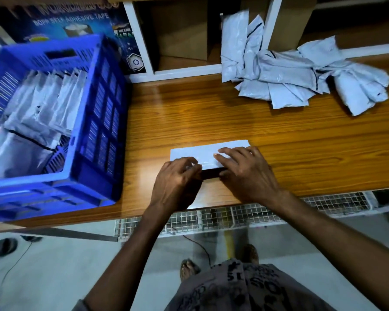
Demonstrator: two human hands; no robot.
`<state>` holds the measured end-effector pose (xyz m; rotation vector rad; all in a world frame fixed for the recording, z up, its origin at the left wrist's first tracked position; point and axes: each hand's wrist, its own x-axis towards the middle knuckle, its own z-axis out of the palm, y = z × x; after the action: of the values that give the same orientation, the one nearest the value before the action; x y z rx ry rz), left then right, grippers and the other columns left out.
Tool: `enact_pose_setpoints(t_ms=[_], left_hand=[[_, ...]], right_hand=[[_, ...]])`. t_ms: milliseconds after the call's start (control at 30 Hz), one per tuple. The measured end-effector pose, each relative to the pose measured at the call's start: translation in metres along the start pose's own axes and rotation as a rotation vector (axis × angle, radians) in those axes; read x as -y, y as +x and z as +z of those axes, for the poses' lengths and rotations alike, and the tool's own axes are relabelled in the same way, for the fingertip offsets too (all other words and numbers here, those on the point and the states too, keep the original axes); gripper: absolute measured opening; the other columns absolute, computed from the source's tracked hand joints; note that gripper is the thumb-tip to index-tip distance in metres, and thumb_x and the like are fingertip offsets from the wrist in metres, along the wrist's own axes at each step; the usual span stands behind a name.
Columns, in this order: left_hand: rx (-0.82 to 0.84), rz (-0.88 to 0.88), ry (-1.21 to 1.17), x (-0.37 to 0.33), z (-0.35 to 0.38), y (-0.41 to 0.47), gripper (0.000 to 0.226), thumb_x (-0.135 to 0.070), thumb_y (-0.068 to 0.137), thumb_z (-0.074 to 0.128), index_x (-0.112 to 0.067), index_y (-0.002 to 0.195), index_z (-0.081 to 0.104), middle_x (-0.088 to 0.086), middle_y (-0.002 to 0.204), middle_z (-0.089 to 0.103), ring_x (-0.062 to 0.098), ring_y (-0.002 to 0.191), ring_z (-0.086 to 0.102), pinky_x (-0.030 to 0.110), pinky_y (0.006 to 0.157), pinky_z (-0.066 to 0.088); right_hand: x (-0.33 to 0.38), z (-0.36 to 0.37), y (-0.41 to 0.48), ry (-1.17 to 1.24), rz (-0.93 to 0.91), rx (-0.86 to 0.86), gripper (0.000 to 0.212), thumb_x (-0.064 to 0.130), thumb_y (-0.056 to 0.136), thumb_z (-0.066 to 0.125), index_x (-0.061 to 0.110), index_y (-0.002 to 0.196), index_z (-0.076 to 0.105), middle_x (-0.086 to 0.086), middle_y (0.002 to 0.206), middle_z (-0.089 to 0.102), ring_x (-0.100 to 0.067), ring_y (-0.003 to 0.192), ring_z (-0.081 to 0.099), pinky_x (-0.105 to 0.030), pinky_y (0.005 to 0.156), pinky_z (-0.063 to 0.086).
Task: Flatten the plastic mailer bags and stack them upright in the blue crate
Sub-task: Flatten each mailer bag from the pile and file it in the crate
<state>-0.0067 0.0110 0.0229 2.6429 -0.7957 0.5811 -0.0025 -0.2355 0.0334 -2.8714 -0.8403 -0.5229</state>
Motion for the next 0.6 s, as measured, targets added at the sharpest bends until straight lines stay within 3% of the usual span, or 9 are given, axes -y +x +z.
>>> enact_pose_setpoints(t_ms=[100,167,333,467,600], left_hand=[[-0.061,0.002,0.002,-0.007,0.004,0.002,0.025,-0.029,0.09,0.074,-0.016,0.111,0.076,0.003,0.112,0.072,0.024,0.089,0.066,0.036,0.079,0.044],[-0.075,0.036,0.036,-0.006,0.005,0.003,0.026,-0.028,0.09,0.071,-0.013,0.111,0.075,0.004,0.111,0.074,0.025,0.089,0.069,0.038,0.082,0.046],[-0.052,0.042,0.107,-0.007,0.009,0.002,0.037,-0.033,0.09,0.07,-0.01,0.119,0.071,0.006,0.124,0.07,0.026,0.116,0.063,0.043,0.092,0.046],[-0.081,0.068,0.111,-0.011,0.022,-0.001,0.014,-0.022,0.089,0.067,-0.011,0.096,0.072,0.005,0.105,0.073,0.03,0.089,0.066,0.04,0.076,0.045],[-0.048,0.073,0.102,-0.006,0.033,-0.009,0.012,-0.021,0.096,0.065,-0.013,0.099,0.073,0.001,0.107,0.075,0.02,0.097,0.072,0.037,0.081,0.045]], right_hand=[[0.01,0.005,0.006,0.031,-0.035,-0.074,0.022,0.025,0.089,0.064,0.017,0.108,0.071,-0.004,0.109,0.07,-0.027,0.091,0.06,-0.04,0.082,0.039],[0.01,0.006,0.012,0.034,-0.013,-0.106,0.016,0.022,0.088,0.064,0.017,0.101,0.073,-0.003,0.098,0.071,-0.027,0.085,0.06,-0.04,0.083,0.039],[0.013,0.009,0.005,0.026,-0.037,-0.115,0.025,0.022,0.095,0.055,0.013,0.111,0.071,-0.006,0.104,0.073,-0.03,0.088,0.063,-0.043,0.087,0.043],[0.016,0.016,-0.004,0.021,-0.037,-0.164,0.015,0.017,0.097,0.058,0.012,0.099,0.071,-0.006,0.095,0.071,-0.031,0.082,0.06,-0.042,0.073,0.043],[0.013,0.026,-0.01,0.028,-0.06,-0.027,0.016,0.015,0.099,0.052,0.014,0.09,0.066,-0.006,0.081,0.066,-0.028,0.074,0.054,-0.038,0.063,0.037]])
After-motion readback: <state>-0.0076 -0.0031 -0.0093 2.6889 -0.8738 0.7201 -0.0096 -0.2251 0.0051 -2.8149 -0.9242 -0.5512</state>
